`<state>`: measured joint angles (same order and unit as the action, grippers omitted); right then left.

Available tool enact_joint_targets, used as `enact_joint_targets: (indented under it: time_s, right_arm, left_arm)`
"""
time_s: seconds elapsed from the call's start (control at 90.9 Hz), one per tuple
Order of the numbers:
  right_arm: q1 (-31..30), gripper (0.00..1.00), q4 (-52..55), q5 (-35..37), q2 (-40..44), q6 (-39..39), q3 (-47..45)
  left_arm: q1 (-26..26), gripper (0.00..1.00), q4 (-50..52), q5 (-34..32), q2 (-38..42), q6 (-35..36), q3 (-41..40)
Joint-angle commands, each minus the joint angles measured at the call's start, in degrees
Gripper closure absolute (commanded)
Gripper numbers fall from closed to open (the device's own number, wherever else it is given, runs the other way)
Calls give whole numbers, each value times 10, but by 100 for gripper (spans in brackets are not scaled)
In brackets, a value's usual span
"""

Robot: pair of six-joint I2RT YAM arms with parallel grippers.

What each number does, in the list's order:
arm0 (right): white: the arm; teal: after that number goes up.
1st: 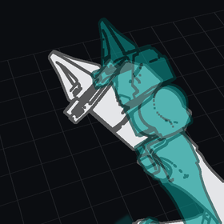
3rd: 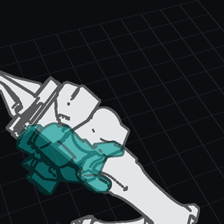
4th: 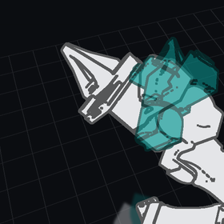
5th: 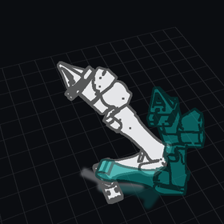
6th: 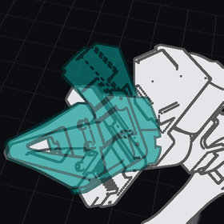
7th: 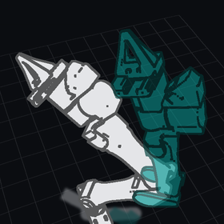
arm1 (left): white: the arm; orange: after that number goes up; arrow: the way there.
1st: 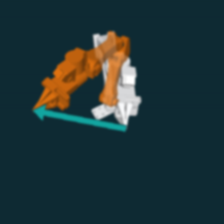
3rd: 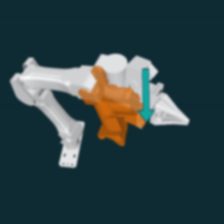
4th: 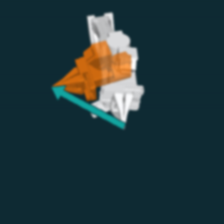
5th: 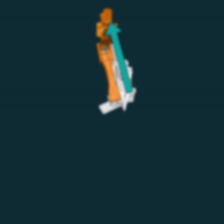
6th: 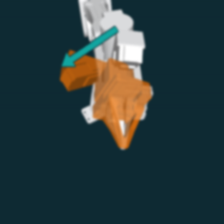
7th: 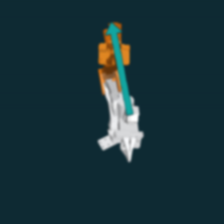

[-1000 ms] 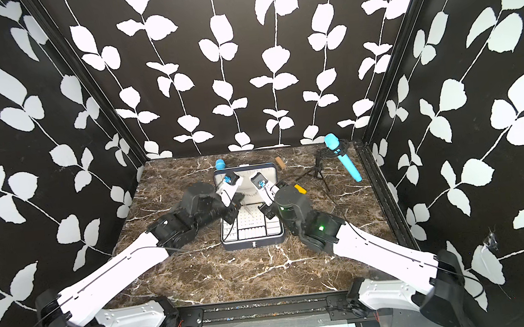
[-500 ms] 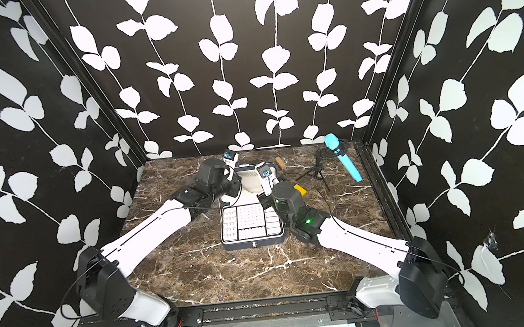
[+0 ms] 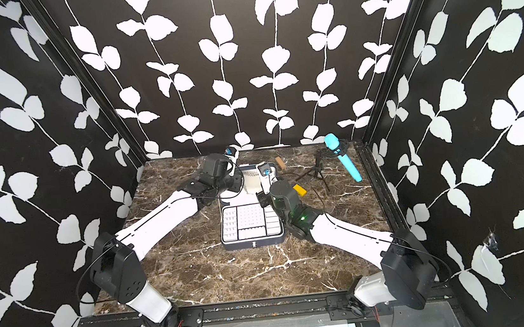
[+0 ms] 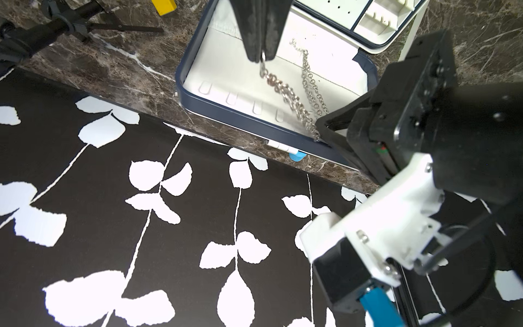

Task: Put jewelry chain into jewelry box
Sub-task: Hang the necklace on the jewelry box clasp.

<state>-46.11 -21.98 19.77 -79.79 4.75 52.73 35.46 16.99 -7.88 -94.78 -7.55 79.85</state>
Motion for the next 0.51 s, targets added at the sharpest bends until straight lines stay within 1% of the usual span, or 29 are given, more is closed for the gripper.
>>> enact_joint_targets:
  time_s: [0.0, 0.495]
  right_arm:
    - [9, 100, -41, 0, -11, 24, -4]
    - [26, 100, -60, -5, -52, 59, 12]
  left_arm:
    - [-7, 100, 4, 10, -1, 4, 25]
    - [-8, 100, 9, 17, -6, 8, 26]
